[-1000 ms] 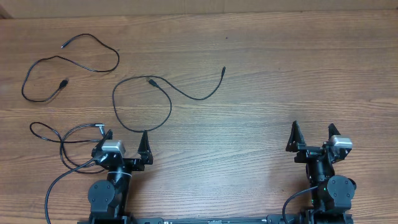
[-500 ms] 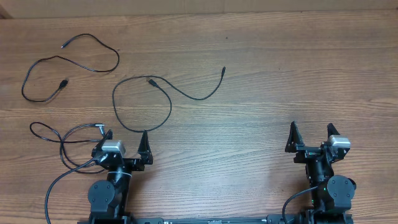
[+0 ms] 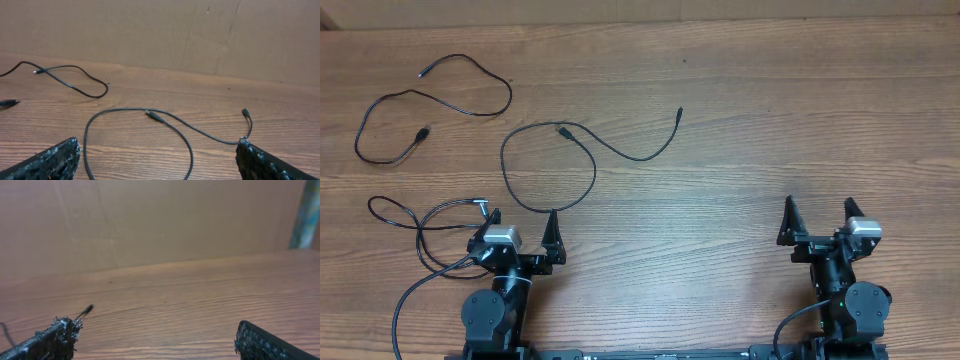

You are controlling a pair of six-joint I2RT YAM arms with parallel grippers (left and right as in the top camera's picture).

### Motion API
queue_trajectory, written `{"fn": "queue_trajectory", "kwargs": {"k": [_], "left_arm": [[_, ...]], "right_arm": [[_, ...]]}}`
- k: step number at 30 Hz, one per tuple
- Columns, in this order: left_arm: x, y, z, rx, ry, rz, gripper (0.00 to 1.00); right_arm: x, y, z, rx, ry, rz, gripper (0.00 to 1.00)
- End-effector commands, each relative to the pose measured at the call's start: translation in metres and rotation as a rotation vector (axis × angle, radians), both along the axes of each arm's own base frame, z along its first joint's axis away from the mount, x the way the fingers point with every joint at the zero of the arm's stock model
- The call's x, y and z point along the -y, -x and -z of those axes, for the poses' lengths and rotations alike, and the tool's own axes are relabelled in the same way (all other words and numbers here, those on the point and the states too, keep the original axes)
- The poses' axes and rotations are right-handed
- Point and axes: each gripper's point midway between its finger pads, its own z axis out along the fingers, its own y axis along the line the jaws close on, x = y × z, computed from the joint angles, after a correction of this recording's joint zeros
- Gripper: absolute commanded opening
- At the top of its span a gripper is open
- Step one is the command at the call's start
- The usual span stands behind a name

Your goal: Untangle cables

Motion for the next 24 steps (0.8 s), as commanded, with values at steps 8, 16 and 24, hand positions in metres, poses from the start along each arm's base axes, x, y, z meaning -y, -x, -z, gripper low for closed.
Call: {"fn": "queue_trajectory", "kwargs": {"k": [8, 16, 24], "left_arm": [[-0.001, 0.0, 0.001, 0.004, 0.013, -0.006, 0.99], [-0.001, 0.0, 0.001, 0.004, 0.013, -0.006, 0.99], [-0.001, 0.0, 0.001, 0.004, 0.013, -0.005, 1.0]], "right_arm": [[-0.032, 0.002, 0.001, 0.009, 0.019, -0.134, 1.0], [-0.046, 0.004, 0.002, 0.009, 0.019, -0.19, 1.0], [-0.05, 0.005, 0.002, 0.009, 0.019, -0.208, 1.0]]}}
